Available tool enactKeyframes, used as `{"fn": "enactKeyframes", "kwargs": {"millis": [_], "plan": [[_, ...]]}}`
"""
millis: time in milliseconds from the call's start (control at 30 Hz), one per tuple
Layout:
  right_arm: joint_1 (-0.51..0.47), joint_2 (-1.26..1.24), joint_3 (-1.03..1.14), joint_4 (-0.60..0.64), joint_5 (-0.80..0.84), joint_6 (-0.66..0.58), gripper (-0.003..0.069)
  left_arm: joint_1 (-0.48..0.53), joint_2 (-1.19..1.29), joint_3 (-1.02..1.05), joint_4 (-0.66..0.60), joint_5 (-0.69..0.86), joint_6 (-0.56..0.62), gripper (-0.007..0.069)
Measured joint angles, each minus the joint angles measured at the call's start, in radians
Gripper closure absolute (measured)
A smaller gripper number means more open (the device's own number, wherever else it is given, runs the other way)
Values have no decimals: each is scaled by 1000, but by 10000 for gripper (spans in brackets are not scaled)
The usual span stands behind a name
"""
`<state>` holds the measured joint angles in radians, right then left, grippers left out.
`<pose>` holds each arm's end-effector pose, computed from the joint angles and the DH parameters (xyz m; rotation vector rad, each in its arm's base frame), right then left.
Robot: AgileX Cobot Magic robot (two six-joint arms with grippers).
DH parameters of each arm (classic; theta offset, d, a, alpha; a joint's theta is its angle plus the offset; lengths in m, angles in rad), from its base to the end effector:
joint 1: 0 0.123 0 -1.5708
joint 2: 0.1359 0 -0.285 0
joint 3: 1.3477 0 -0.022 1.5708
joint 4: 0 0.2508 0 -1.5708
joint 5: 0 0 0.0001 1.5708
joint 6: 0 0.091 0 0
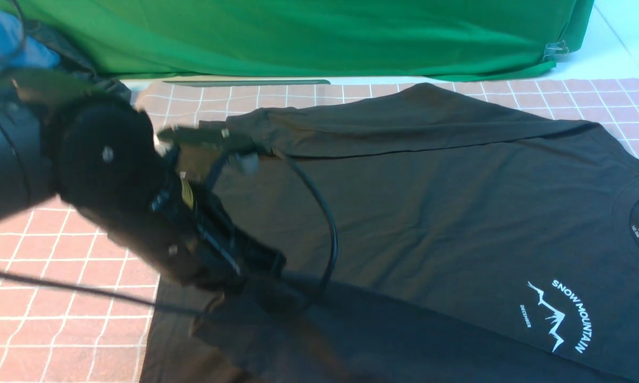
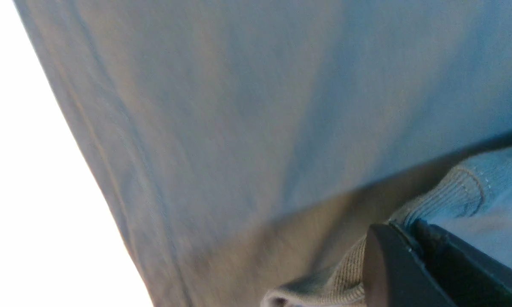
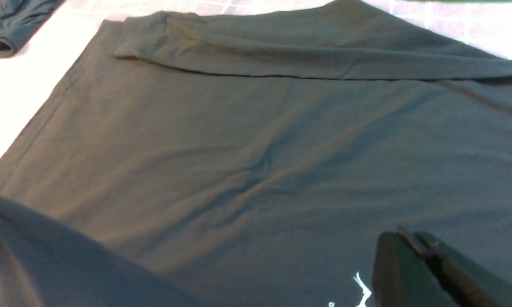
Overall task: Fold a long-sleeved shirt over a pink coffee tablecloth.
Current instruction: 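Fold the left side of the black T-shirt inward over its body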
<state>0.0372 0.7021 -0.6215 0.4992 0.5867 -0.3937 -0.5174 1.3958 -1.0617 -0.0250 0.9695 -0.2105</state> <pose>0.1350 0.0292 0.3147 -0.1674 2.0814 0.3227 0.2328 -0.1346 0.2825 0.4151 2.7803 -0.2096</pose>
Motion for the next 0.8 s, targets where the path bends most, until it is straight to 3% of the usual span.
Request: {"fn": "enactKeyframes", "kwargs": {"millis": [300,800], "plan": [[0,0,0,0,-5,0,614,104,81,-78,25,-10,12,579],[0,0,0,0,-5,0,608,177,177,-109,66,-218,31,579]]}}
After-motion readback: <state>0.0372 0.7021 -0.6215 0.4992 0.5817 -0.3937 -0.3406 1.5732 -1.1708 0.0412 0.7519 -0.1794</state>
